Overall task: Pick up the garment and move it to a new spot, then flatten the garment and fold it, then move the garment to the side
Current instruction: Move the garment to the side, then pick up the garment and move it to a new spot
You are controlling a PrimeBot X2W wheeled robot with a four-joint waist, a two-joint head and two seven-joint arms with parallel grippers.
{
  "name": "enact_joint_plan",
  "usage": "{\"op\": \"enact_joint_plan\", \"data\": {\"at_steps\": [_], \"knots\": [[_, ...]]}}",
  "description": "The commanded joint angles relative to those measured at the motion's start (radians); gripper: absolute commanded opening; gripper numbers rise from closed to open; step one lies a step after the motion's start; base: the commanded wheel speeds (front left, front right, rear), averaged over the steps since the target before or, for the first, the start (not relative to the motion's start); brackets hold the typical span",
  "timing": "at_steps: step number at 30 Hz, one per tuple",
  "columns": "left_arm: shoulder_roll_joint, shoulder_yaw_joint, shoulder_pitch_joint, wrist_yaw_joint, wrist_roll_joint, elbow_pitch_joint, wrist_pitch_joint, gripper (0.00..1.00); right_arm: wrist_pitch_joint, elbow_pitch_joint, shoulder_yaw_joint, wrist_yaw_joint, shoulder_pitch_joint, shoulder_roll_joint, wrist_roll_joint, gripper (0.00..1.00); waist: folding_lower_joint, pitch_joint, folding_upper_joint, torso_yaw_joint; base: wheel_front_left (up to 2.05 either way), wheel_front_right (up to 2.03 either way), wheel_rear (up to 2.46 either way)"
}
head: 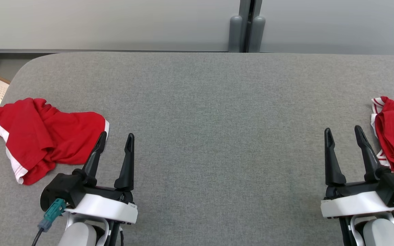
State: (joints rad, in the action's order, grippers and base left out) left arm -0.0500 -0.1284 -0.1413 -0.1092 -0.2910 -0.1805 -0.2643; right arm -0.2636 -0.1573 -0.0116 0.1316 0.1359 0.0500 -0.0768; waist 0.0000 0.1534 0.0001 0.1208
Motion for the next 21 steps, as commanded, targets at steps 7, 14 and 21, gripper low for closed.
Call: {"op": "enact_joint_plan", "data": {"at_steps": [7,14,21], "knots": [[-0.002,0.001,0.012,0.0,0.016,-0.002,0.0,1.0,-0.001,0.004,-0.001,-0.002,-0.016,0.001,-0.021,1.0,0.0,-0.003,-0.0001,-0.009,0.0,0.0,0.0],[-0.002,-0.007,0.006,-0.001,0.01,-0.003,0.0,1.0,-0.001,0.002,0.0,-0.002,-0.012,0.001,-0.024,1.0,0.0,0.0,-0.0001,-0.003,0.0,0.0,0.0],[-0.002,-0.013,0.0,0.0,0.006,-0.009,0.0,1.0,-0.001,0.0,-0.002,-0.002,-0.01,0.001,-0.023,1.0,0.0,0.004,-0.0001,0.008,0.0,0.0,0.0]]}}
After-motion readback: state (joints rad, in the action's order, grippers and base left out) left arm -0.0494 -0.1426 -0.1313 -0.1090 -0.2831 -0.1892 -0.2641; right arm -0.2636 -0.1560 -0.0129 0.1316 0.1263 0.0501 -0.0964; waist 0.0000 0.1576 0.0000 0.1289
